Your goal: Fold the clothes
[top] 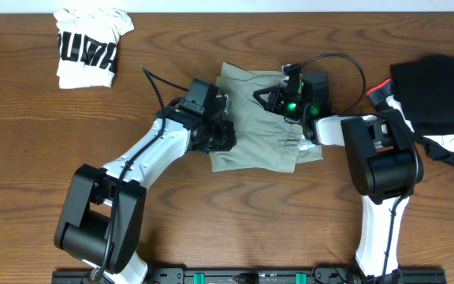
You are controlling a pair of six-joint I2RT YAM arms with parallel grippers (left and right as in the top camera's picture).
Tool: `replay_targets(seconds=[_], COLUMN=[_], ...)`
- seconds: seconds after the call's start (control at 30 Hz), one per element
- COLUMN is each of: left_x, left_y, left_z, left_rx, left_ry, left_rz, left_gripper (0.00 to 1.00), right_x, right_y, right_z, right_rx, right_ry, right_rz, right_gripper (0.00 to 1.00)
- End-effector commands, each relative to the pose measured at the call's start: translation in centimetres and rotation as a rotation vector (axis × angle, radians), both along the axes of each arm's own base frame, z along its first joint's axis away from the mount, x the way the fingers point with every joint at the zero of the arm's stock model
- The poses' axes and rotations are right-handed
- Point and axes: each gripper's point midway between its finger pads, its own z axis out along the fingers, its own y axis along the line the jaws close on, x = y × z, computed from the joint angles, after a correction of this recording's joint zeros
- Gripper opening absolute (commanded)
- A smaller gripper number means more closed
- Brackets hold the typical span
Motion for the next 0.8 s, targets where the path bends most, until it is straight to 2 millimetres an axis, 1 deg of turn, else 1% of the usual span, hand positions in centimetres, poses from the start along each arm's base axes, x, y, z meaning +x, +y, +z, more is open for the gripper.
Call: replay_targets(seconds=[0.0,0.1,0.13,0.17,0.2,0.23,0.3,0.33,0.43,0.5,0.53,0.6,0.63,0.7,0.77], left_x=[-0.3,-0.3,-0.3,-0.3,-0.3,-0.3,-0.3,-0.3,-0.2,0.0,0.1,0.2,0.2,0.2,0.2], left_y=[0.3,0.3,0.3,0.3,0.3,0.3,0.3,0.3,0.2,0.2,0.1,0.1,0.1,0.1,0.1], left_z=[-0.8,-0.8,-0.8,-0.8,-0.8,-0.8,-0.8,-0.8,-0.8,-0.7,-0.7,-0.6,-0.6,-0.6,-0.6], left_rx=[0.017,0.017,0.017,0.017,0.017,0.017,0.017,0.017,0.014,0.011,0.01,0.007,0.007,0.007,0.006], left_ry=[0.005,0.005,0.005,0.005,0.006,0.006,0.005,0.004,-0.002,-0.009,-0.013,-0.018,-0.019,-0.019,-0.019], left_rz=[-0.014,-0.014,-0.014,-0.014,-0.014,-0.014,-0.014,-0.014,-0.014,-0.014,-0.014,-0.013,-0.013,-0.013,-0.014], left_gripper=[0.24,0.24,0.24,0.24,0.24,0.24,0.24,0.24,0.24,0.24,0.24,0.24,0.24,0.24,0.24], right_x=[0.6,0.5,0.5,0.6,0.8,1.0,1.3,1.7,2.4,2.5,2.5,2.6,2.6,2.5,2.0], right_y=[-1.3,-2.0,-2.1,-2.1,-2.1,-2.0,-2.3,-2.9,-4.5,-5.2,-5.7,-6.4,-6.8,-7.3,-7.3], right_z=[-1.0,-1.6,-1.2,-0.4,0.9,2.7,5.6,7.2,11.1,12.7,12.9,12.3,11.6,9.3,7.0], right_rx=[-0.046,-0.061,-0.049,-0.026,0.005,0.044,0.094,0.114,0.138,0.138,0.134,0.115,0.101,0.056,0.019], right_ry=[-0.004,0.018,0.011,-0.012,-0.05,-0.102,-0.158,-0.173,-0.222,-0.241,-0.229,-0.197,-0.172,-0.101,-0.043], right_rz=[-0.01,-0.016,-0.008,0.01,0.04,0.075,0.105,0.096,0.059,0.048,0.034,0.008,-0.008,-0.038,-0.04], right_gripper=[0.01,0.01,0.01,0.01,0.01,0.01,0.01,0.01,0.01,0.02,0.02,0.02,0.02,0.02,0.01])
